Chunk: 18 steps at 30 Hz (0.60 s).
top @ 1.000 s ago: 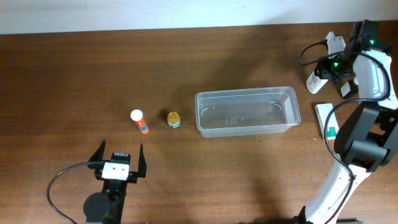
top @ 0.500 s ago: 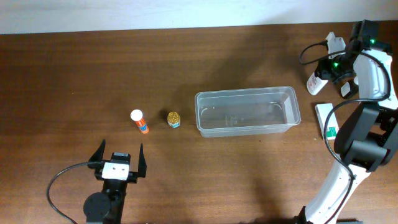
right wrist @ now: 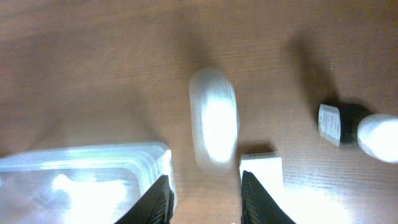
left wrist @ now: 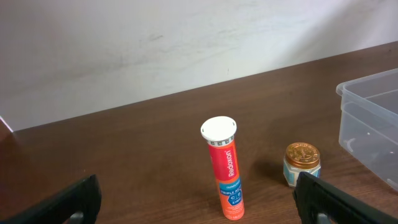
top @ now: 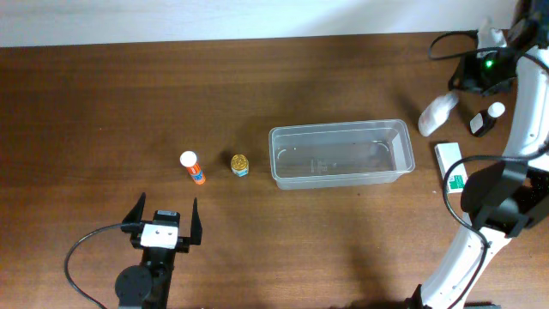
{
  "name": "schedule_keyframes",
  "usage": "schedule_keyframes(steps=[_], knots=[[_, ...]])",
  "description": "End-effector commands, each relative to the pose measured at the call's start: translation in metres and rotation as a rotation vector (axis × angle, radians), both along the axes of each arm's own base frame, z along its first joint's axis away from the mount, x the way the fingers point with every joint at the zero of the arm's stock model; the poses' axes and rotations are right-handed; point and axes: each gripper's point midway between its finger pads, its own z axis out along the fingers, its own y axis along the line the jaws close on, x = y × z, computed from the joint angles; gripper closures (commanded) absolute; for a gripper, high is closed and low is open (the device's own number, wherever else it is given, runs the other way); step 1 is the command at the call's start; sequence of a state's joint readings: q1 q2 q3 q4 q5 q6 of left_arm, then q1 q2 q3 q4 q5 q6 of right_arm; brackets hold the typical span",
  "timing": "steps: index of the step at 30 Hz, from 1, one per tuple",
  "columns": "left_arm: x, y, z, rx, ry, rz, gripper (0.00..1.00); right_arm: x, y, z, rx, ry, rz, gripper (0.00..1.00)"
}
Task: Pack container
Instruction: 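Lower the right gripper and grasp the white pump bottle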
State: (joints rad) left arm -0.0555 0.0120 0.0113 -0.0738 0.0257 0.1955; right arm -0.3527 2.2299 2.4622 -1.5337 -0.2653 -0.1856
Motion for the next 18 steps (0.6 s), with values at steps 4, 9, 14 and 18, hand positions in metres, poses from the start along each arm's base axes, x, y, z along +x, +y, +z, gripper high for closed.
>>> schedule_keyframes(steps=[4,9,14,18], knots=[[0.000,0.002,-0.001,0.016,0.001,0.008,0.01,-0.023,0.023,0.066,0.022,-0.069,-0.040,0.76],[0.000,0.002,-0.001,0.016,0.001,0.008,0.01,-0.032,0.031,0.091,-0.005,-0.122,-0.040,0.75],[0.000,0.002,-0.001,0.016,0.001,0.008,0.01,-0.031,0.022,0.074,-0.035,-0.067,-0.058,0.68],[0.000,0.002,-0.001,0.016,0.001,0.008,0.01,-0.022,0.020,0.057,-0.025,-0.046,-0.056,0.64]])
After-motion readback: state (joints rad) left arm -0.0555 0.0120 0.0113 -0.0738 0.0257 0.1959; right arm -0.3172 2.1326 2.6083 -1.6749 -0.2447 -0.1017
